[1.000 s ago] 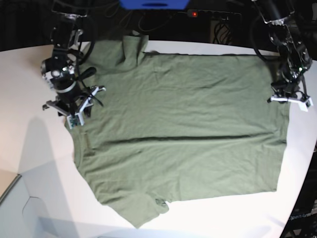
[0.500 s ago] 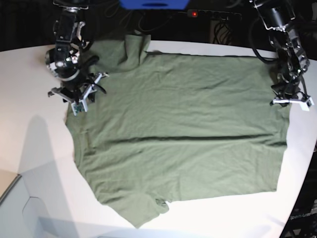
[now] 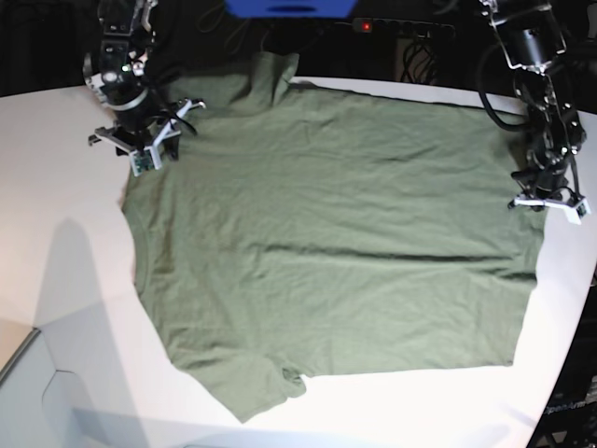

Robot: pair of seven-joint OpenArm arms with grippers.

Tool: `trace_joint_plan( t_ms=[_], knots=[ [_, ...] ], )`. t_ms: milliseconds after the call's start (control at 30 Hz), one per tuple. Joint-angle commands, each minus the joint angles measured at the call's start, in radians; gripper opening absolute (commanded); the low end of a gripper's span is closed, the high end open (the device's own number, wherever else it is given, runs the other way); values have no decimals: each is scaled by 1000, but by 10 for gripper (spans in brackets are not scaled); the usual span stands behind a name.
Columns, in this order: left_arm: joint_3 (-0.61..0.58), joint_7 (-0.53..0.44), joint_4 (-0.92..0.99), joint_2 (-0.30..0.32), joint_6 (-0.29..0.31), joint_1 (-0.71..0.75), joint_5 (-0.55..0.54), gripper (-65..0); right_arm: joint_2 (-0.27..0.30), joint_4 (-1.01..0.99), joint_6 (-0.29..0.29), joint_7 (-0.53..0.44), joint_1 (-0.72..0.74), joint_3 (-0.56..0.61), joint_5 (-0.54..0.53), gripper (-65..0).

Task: Layout the t-shirt on the table in an organized manner, then fold the t-shirt properly
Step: 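Grasp the collar-end corners with both grippers and pull them apart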

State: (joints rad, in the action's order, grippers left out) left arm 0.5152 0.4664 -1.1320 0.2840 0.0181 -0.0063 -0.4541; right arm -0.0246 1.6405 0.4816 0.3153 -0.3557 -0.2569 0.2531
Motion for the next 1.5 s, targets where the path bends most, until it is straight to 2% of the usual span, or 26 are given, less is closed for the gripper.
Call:
trace_joint_plan(
  t_ms=[0, 100, 333, 600, 767, 1033, 1300, 1467],
  knots=[
    [-3, 51, -1, 4, -11, 1, 4, -648, 2, -6, 7, 81, -19, -5, 39, -433],
    [0, 61, -43, 4, -11, 7, -1, -648, 1, -4, 7, 81, -16, -11, 39, -433],
    [1, 61, -239, -1, -11, 87, -2, -648, -24, 143, 7, 81, 8, -89, 38, -433],
    [7, 61, -371, -2, -11, 184, -2, -649, -25, 188, 7, 86, 22, -29, 38, -433],
    [70, 61, -446, -36, -11, 265, -39, -648, -25, 174, 7, 91, 53, 31, 38, -433],
    [67, 61, -422, -42, -11, 285, -65, -648, -18, -72, 7, 89, 251, 35, 39, -433],
    [66, 61, -386, -62, -11, 286, -62, -648, 50, -274, 7, 84, 427, 38, 41, -433],
    [64, 61, -346, -64, -11, 280, -65, -648, 65, -405, 7, 83, 534, 37, 42, -433]
  ],
)
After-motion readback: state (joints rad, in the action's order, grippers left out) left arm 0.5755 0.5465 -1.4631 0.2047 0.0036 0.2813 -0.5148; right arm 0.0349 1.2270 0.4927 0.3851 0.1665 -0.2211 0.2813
